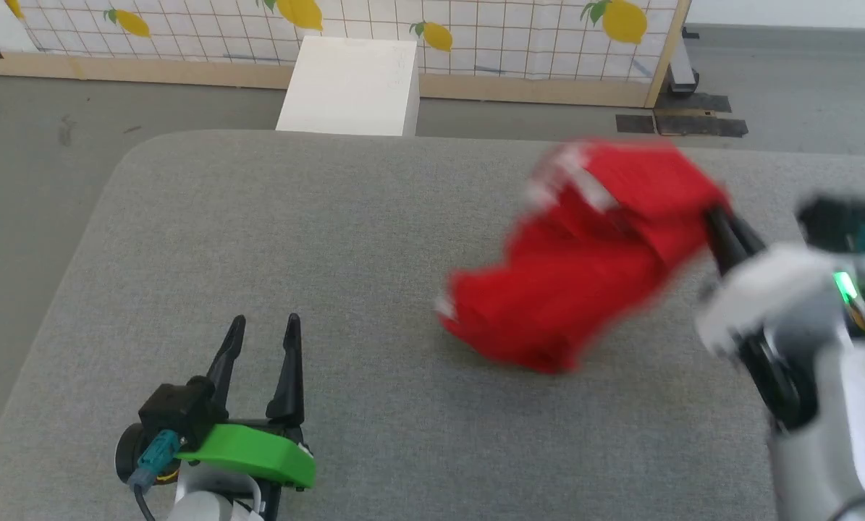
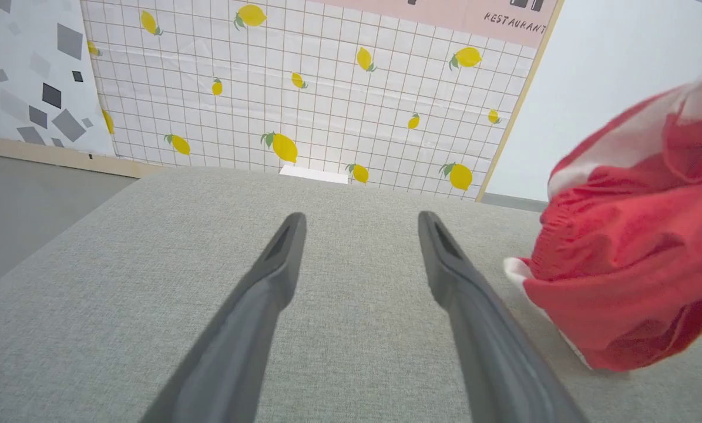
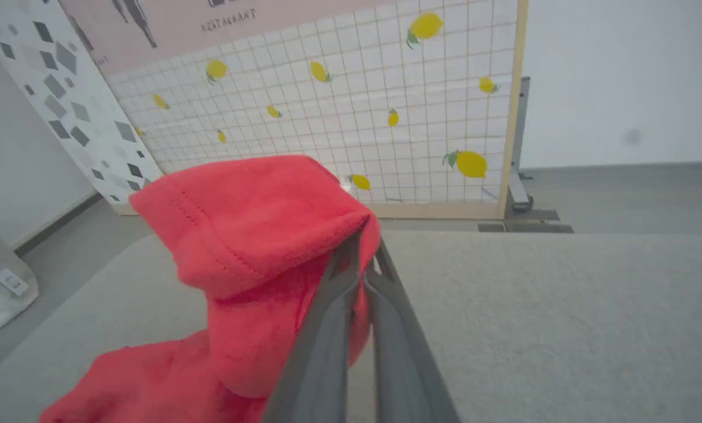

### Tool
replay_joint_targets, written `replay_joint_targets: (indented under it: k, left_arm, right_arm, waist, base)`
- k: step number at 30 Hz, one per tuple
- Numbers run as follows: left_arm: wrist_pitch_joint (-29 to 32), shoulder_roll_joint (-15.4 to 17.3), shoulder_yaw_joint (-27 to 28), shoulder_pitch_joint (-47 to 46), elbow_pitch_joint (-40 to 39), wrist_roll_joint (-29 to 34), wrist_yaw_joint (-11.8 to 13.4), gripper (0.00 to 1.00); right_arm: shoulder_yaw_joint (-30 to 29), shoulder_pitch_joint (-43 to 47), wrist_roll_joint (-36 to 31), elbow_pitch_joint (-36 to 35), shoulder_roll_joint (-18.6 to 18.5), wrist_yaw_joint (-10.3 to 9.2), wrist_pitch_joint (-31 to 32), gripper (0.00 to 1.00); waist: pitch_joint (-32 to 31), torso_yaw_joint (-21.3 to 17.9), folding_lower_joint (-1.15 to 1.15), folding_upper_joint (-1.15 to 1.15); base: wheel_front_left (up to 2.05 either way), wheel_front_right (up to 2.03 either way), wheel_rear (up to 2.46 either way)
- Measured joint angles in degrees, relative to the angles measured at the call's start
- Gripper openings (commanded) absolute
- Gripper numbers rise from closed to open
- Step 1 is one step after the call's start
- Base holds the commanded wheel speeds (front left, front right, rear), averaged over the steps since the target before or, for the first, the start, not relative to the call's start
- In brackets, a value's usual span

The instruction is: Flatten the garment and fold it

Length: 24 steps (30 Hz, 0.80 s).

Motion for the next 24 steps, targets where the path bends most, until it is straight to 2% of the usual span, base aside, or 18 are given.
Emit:
replay_joint_targets:
  k: [3, 6, 7, 8, 11, 14, 21, 24]
  left_arm:
    - [0.0, 0.0, -0.09, -0.01, -0.02, 0.0, 0.0, 1.0]
    - [0.0, 0.0, -0.1, -0.01, -0.01, 0.0, 0.0, 1.0]
    - [0.0, 0.0, -0.08, -0.01, -0.01, 0.0, 0.0, 1.0]
    - [0.0, 0.0, -0.04, -0.01, 0.01, 0.0, 0.0, 1.0]
    - [0.0, 0.0, 0.08, 0.01, 0.03, 0.0, 0.0, 1.0]
    - [0.0, -0.01, -0.02, 0.03, 0.14, 0.0, 0.0, 1.0]
    - [0.0, 0.0, -1.16, 0.09, 0.27, -0.47, 0.0, 1.0]
    - [-0.01, 0.08, -4.49, -0.38, 0.38, -1.2, 0.0, 1.0]
  right_arm:
    - [-7.39, 5.12, -4.3, 5.11, -0.01, 0.0, 1.2, 0.0]
    - [-13.04, 8.0, -5.81, 9.46, 0.03, 0.0, 1.44, 0.0]
    - [-14.78, 8.7, -6.34, 10.44, 0.03, 0.0, 1.12, 0.45]
    - [-16.29, 9.24, -6.59, 11.32, 0.03, 0.0, 0.89, 1.0]
    - [-18.79, 10.65, -7.19, 12.15, 0.01, 0.0, -0.86, 1.0]
    - [-18.51, 12.27, -7.54, 10.98, -0.02, 0.0, -3.34, 1.0]
    - [-9.56, 18.23, -7.54, 1.26, 0.01, 0.0, -15.03, 1.0]
    - [-5.8, 20.64, -7.72, -1.58, 0.04, 0.0, -19.16, 1.0]
  waist:
    - [0.18, 0.03, 0.0, 0.0]
    - [0.39, -0.03, 0.0, 0.0]
    - [0.42, -0.07, 0.0, 0.0]
    - [0.43, -0.13, 0.0, 0.0]
    - [0.31, -0.46, 0.0, 0.0]
    - [-0.08, -0.95, 0.0, 0.0]
    - [-1.18, -2.75, 0.0, 0.0]
    - [-1.33, -3.84, 0.0, 0.0]
  base:
    - [0.0, 0.0, 0.0]
    - [0.0, 0.0, 0.0]
    - [0.0, 0.0, 0.0]
    - [0.0, 0.0, 0.0]
    - [0.0, 0.0, 0.0]
    - [0.0, 0.0, 0.0]
    - [0.0, 0.0, 0.0]
    - [0.0, 0.0, 0.0]
